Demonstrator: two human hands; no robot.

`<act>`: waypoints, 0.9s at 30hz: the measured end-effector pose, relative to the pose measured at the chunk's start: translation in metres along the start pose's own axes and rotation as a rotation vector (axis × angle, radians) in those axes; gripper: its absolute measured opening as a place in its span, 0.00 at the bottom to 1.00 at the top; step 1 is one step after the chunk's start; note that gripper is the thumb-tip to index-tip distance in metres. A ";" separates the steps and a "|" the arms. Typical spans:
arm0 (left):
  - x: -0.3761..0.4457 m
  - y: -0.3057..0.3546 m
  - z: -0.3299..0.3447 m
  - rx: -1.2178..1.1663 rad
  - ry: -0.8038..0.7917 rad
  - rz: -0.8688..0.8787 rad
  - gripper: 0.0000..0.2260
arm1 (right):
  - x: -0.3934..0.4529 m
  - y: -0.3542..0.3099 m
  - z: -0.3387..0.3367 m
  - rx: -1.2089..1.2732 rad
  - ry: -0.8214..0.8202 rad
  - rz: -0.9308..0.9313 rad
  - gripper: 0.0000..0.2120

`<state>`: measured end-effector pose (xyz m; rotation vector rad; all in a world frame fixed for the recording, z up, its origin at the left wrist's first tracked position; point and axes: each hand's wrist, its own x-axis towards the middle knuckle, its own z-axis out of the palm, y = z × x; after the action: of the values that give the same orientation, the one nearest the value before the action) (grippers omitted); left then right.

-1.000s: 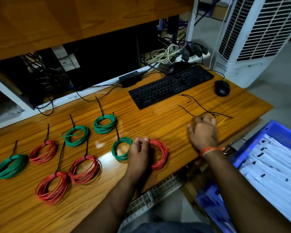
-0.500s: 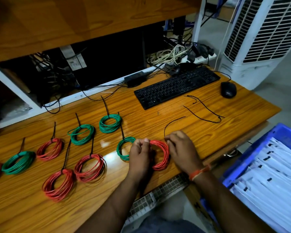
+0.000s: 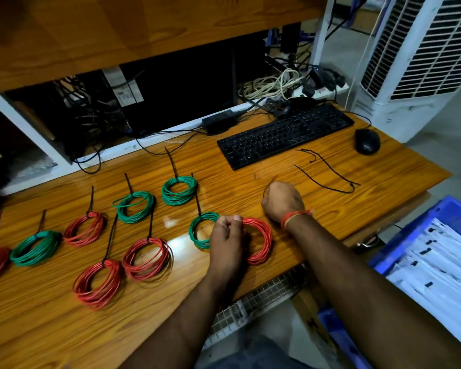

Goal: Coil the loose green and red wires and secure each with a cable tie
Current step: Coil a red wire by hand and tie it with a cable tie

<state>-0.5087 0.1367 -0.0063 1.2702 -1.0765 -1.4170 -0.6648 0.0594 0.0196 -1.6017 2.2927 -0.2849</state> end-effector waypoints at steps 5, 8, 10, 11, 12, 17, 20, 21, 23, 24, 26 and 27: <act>0.006 -0.008 0.002 0.046 0.047 0.006 0.15 | -0.021 0.024 -0.007 0.333 0.080 -0.110 0.07; 0.011 -0.015 0.003 0.053 0.072 0.001 0.16 | -0.048 0.025 -0.020 0.718 0.140 -0.133 0.04; 0.013 -0.020 0.003 0.047 0.090 0.003 0.16 | -0.067 0.021 -0.028 0.980 0.136 -0.175 0.15; 0.013 -0.020 0.003 0.038 0.097 -0.001 0.17 | -0.075 0.021 -0.030 1.077 0.123 -0.190 0.20; 0.013 -0.020 0.004 0.039 0.105 -0.001 0.17 | -0.083 0.019 -0.033 1.140 0.101 -0.199 0.22; 0.012 -0.018 0.006 0.091 0.132 0.032 0.14 | -0.112 0.020 -0.037 1.191 -0.112 -0.177 0.06; 0.014 -0.018 0.006 0.103 0.158 0.031 0.15 | -0.121 0.019 -0.031 1.080 -0.152 -0.176 0.04; 0.014 -0.018 0.006 0.110 0.169 0.028 0.15 | -0.121 0.019 -0.027 0.997 -0.117 -0.183 0.03; 0.015 -0.017 0.005 0.119 0.180 0.029 0.14 | -0.120 0.020 -0.022 0.900 -0.048 -0.195 0.04; 0.014 -0.016 0.006 0.115 0.182 0.030 0.13 | -0.119 0.020 -0.021 0.910 -0.026 -0.194 0.04; 0.013 -0.016 0.006 0.102 0.180 0.032 0.13 | -0.119 0.020 -0.021 0.941 -0.027 -0.190 0.04; 0.014 -0.016 0.006 0.098 0.176 0.034 0.13 | -0.118 0.021 -0.020 0.930 -0.044 -0.197 0.03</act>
<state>-0.5163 0.1268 -0.0243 1.4121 -1.0524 -1.2147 -0.6536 0.1769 0.0483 -1.2730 1.5486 -1.1426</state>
